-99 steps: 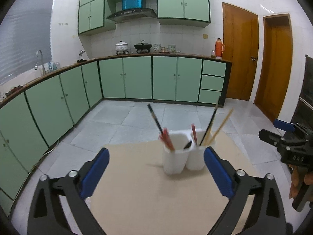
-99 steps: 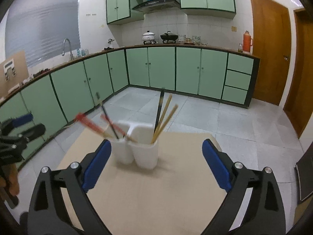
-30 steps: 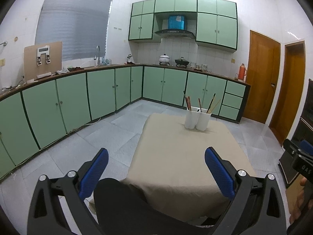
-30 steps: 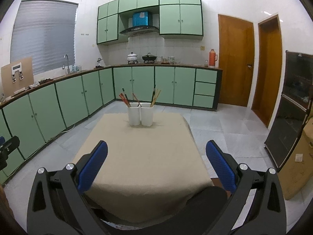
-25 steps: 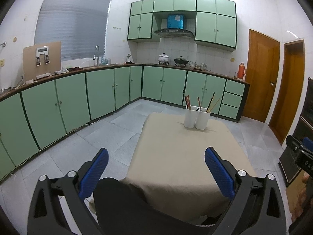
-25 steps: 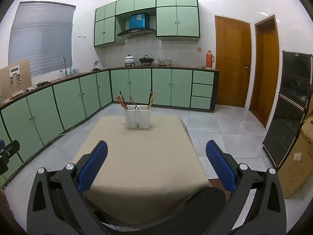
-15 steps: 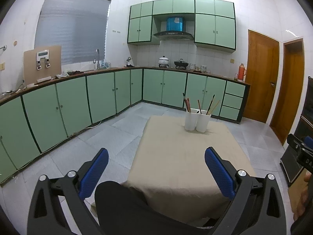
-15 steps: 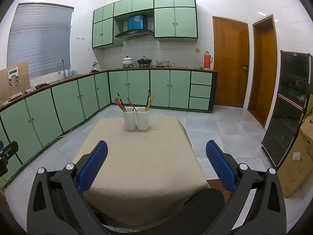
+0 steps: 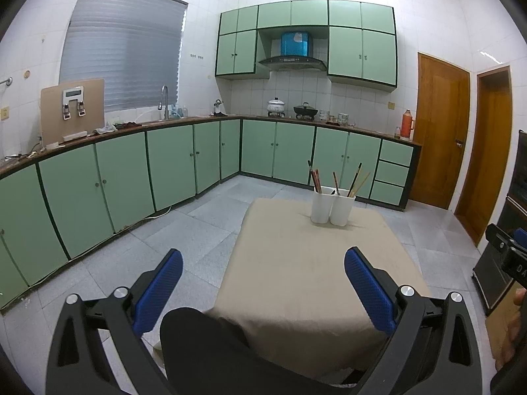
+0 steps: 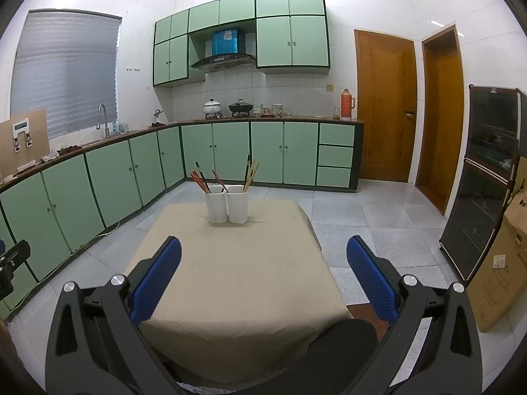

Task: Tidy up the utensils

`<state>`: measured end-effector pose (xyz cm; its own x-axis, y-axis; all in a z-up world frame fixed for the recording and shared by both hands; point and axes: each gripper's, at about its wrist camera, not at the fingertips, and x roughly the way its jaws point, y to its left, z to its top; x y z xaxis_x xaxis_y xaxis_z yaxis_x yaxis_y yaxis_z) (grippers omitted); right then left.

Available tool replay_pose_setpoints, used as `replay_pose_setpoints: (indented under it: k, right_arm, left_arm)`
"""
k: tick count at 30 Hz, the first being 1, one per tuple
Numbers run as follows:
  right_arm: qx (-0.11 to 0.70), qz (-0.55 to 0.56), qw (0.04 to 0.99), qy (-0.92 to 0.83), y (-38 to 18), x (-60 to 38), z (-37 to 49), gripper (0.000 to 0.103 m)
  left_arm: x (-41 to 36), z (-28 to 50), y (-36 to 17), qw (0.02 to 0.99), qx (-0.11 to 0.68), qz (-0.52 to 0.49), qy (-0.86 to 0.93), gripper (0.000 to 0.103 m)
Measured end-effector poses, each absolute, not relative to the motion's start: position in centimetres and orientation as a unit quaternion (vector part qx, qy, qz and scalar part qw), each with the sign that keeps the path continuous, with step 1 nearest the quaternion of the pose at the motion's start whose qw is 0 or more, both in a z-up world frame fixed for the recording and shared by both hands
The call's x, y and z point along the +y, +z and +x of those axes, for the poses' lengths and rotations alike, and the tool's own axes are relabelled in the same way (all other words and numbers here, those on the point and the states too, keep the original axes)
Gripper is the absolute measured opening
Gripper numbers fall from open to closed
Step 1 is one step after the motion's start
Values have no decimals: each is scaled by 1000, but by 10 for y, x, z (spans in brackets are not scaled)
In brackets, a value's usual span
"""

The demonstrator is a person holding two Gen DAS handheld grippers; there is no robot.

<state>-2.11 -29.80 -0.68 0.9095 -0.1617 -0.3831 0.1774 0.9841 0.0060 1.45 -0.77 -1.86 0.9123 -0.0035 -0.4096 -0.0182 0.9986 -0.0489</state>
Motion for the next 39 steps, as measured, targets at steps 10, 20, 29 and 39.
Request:
replay_pose_setpoints:
  k: [10,20,29,39]
  right_arm:
    - [193,20,977,-87,-7,-297,-22,97]
    - [194,19,977,-86,-4,-298,-22,97]
    - [194,20,977,-86,-4,-297,-23,97]
    - [193,20,977,-87,-3,-298,-24,97]
  left_arm:
    - [-10,16,-18,977,210,-26,3,96]
    - [-9,17,-18,977,210,-27,4,96]
    - [-11,17,-18,977,210,-26,3,96]
    - [-10,17,-18,977,210,-26,3,96]
